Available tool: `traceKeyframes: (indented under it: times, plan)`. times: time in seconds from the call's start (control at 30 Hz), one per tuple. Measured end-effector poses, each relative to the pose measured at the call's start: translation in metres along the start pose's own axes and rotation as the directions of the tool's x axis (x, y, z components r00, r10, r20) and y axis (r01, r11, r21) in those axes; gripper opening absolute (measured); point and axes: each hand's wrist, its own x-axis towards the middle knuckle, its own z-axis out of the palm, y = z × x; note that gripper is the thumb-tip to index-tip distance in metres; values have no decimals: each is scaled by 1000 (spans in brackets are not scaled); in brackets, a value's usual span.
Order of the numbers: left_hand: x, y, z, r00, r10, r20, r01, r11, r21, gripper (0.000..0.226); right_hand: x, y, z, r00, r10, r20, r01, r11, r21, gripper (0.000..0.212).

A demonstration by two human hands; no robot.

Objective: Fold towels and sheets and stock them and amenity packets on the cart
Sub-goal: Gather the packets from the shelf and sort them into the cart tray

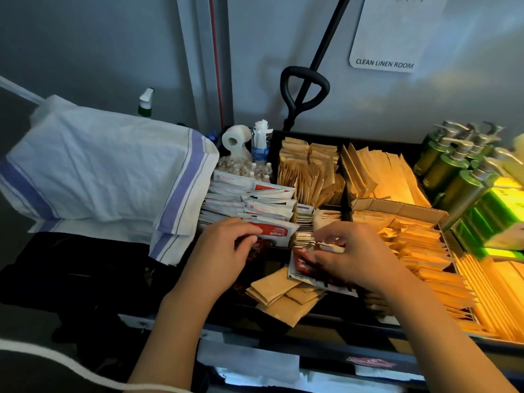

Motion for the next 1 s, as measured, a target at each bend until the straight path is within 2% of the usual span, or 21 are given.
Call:
traceKeyframes:
  times: [0.1, 0.23, 0.43, 0.57, 0.73, 0.83, 1.0]
  plan:
    - [3, 16, 21, 998, 20, 62, -18, 999, -38, 24, -8, 20, -6, 993, 26, 114, -22, 999, -30, 55]
    - [8, 36, 51, 990, 29, 138, -32, 999, 18, 25, -15, 32, -5, 983, 24, 181, -13, 998, -62, 68]
    - [13, 46, 75, 973, 13, 229, -27, 998, 59, 31, -16, 35, -3, 978, -36, 206, 55, 994, -89, 62]
    - [11, 50, 85, 965, 8, 262, -17, 999, 31, 32, -15, 35, -5, 975, -104, 196, 122, 989, -79, 48]
    - [11, 55, 86, 984, 22, 177, -20, 1000, -9, 34, -14, 34, -13, 971, -221, 91, 227, 972, -60, 30]
    - [13, 60, 79, 996, 52, 76, -49, 998, -43, 30, -11, 24, -19, 946, -323, -8, 322, 946, -36, 31]
    - [13, 57, 45, 992, 57, -110, -62, 997, -40, 24, 0, -2, -18, 918, -359, -167, 380, 918, 115, 23]
